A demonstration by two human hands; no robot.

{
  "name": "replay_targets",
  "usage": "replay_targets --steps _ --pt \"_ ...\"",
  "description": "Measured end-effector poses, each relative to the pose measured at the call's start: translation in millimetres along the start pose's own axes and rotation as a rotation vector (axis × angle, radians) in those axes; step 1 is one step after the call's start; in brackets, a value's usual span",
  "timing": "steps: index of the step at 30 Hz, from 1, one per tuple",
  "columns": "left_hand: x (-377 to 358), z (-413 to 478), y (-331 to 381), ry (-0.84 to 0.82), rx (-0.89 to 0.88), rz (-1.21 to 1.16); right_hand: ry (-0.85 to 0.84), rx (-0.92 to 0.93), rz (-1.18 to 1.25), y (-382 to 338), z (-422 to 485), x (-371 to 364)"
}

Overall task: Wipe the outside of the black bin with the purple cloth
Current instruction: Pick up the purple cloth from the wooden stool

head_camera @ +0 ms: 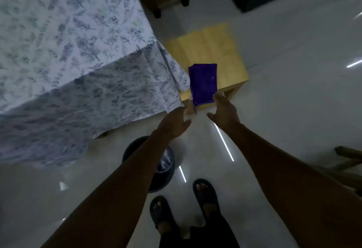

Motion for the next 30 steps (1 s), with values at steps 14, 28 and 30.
replay_targets --steps 14,28,30 --pt "-22 58 -36 0.049 -0.018 0.026 0.110 -0.101 -0.076 -5 92 -50" --pt "-52 39 -61 0.013 0.008 0.007 0.347 -0.020 0.078 10 47 -56" --pt "-59 28 -68 0.015 0.024 -0.016 0.361 -0.044 0.204 8 21 -68"
Point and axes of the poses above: each hand's wrist, its own z-axis towards the middle knuckle, its own x-axis out of the back of the hand, y = z × x, the point moved 7 cm from there along z, towards the middle knuckle, and after that the axes turned 2 degrees about -y, right-handed, at the moved point
